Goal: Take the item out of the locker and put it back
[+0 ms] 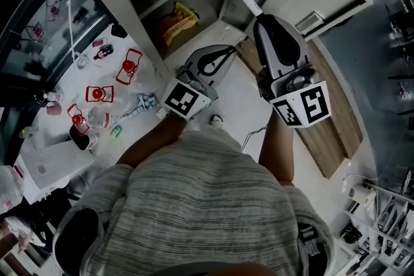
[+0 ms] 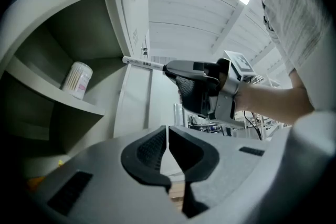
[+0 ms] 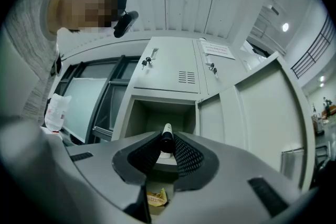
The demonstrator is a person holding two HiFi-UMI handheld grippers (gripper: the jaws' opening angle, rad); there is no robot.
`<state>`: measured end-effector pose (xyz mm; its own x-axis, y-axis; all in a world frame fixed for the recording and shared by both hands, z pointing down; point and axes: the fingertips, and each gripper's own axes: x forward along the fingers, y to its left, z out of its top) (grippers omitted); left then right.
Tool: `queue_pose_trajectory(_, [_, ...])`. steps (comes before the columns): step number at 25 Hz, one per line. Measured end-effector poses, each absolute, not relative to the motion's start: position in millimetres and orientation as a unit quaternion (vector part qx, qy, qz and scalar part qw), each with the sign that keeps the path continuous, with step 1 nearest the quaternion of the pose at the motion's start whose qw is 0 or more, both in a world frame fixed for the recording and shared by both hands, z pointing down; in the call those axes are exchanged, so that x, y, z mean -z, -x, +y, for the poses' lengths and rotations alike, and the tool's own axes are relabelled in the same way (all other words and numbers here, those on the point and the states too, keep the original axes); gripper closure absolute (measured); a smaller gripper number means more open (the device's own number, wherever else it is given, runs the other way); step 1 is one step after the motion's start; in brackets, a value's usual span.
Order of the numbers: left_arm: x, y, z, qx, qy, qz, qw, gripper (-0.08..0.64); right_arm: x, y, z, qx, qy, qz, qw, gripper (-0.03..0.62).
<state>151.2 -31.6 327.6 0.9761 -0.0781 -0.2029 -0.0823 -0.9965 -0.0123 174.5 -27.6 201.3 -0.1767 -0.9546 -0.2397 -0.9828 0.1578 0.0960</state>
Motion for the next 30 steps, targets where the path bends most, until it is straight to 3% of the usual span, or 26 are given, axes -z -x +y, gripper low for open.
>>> queue_pose_trajectory(18, [-339.7, -96.7, -88.6, -0.090, 0.981, 0.170, 0.017, 0.543, -240.5, -115.2, -133.6, -0.076, 0.530, 0.843, 0.052, 0.511])
queue_pose_trajectory(30, [-348.9, -76.5, -108.8, -0.079, 0.972, 0.219, 0.013, 0.543, -270.1, -82.5, -196.1, -0.074, 0.492, 0.868, 0.001, 0.511])
